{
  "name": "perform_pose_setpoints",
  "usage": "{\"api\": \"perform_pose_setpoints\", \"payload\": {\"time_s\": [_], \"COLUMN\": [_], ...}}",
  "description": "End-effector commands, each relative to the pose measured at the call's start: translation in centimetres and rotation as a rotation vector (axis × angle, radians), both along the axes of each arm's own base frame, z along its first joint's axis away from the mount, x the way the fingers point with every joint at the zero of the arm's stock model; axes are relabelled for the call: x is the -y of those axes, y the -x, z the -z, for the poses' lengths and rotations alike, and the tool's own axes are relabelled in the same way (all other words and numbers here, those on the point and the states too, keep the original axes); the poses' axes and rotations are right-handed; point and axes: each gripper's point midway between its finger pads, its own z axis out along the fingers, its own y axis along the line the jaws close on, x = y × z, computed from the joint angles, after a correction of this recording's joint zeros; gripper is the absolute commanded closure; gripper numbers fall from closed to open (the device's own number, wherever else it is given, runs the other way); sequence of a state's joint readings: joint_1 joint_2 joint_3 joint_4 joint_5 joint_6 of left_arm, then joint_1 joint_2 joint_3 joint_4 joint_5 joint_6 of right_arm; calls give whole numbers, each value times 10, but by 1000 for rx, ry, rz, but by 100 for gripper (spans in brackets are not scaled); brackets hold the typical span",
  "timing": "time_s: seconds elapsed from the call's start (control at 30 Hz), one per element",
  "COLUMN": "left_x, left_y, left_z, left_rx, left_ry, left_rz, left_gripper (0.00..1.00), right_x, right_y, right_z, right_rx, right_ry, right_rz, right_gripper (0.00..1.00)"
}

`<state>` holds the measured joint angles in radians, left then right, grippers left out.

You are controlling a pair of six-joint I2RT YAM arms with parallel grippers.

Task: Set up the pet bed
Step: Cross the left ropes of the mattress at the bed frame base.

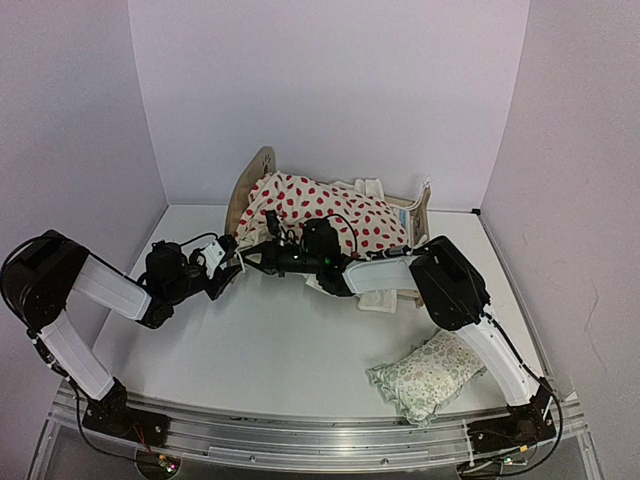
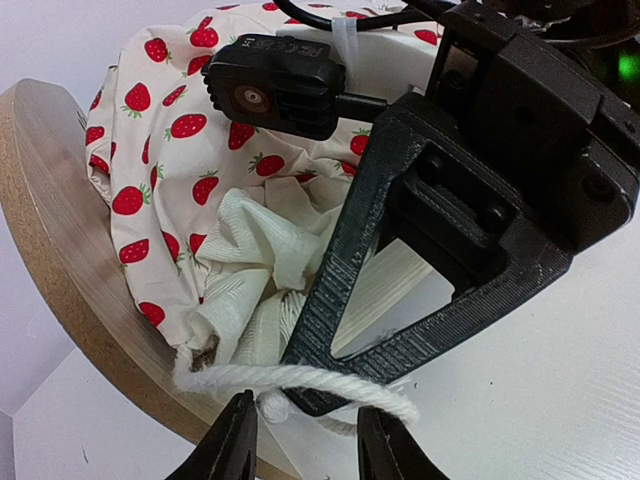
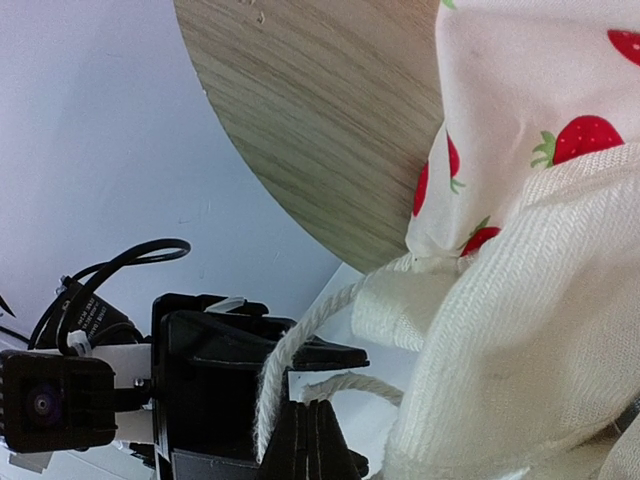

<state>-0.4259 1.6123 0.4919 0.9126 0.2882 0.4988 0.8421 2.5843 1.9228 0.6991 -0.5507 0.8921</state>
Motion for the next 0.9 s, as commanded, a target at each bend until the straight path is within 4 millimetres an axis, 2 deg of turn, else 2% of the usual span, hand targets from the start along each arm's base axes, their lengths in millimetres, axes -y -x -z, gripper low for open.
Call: {"api": "perform_pose_setpoints", "payload": {"time_s": [0.0,0.13,0.27,0.47,0.57,0.63,0.67,0.77,0.87], "left_x": [8,8,8,6,7,6,5,5,6], "left_y": [-12,-15,-20,-19,-18,-19,-19,-19,-19], "left_z": [-22,-20,-20,-23,-22,-21,-21,-21,-21], "left_rx": [62,69,77,102,101,95,92,89,79], "left_ry": [43,40,32,43,45,43,42,43,42], "left_rz": [16,13,1,-8,-2,-8,-12,-17,-13], "left_gripper": [67,76,98,100,100,100,100,100,100], "right_x": [2,1,1,2,3,6,8,14,15], "right_y": [-9,-8,-8,-5,-4,-5,-6,-8,-7], "right_z": [12,11,11,5,4,0,-1,-9,-17], "right_rx": [-22,-24,-29,-25,-24,-21,-20,-6,9], "right_ry": [6,4,4,1,3,5,7,8,14], "right_rz": [8,3,0,-8,-16,-11,-5,6,0], "right_gripper": [100,100,100,98,84,65,60,55,54]}}
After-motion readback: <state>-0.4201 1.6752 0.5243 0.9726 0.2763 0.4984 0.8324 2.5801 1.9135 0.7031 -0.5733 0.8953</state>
